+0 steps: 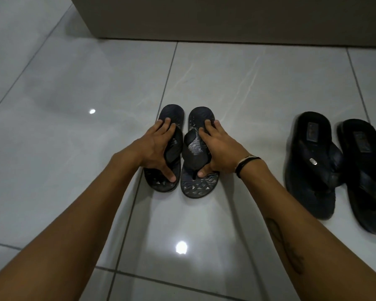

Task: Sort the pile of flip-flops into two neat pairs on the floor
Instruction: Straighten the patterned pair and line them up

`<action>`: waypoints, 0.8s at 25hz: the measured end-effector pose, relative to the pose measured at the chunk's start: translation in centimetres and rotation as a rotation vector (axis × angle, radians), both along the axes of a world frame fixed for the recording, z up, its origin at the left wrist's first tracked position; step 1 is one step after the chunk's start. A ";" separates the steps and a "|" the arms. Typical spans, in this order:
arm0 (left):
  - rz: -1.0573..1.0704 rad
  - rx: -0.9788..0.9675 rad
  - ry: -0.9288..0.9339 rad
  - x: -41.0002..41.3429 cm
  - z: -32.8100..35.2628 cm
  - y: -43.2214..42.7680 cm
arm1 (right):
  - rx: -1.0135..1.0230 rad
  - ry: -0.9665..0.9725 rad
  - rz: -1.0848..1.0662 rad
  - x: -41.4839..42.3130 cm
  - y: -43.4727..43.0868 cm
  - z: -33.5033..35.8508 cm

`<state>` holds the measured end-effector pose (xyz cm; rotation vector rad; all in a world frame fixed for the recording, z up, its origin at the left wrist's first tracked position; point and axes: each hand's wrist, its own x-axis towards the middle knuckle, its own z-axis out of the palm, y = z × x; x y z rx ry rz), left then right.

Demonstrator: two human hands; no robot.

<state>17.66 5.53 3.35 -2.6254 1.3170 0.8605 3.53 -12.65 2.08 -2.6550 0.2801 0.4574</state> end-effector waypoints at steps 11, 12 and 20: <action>0.039 0.148 -0.011 5.6 1.9 11.3 | -0.047 -0.071 0.101 6.9 13.0 -0.6; 0.067 0.162 -0.015 6.4 2.2 12.9 | -0.023 -0.071 0.097 8.1 14.7 -0.6; 0.098 0.157 0.026 9.6 1.8 17.1 | 0.028 -0.044 0.079 12.0 18.5 -0.6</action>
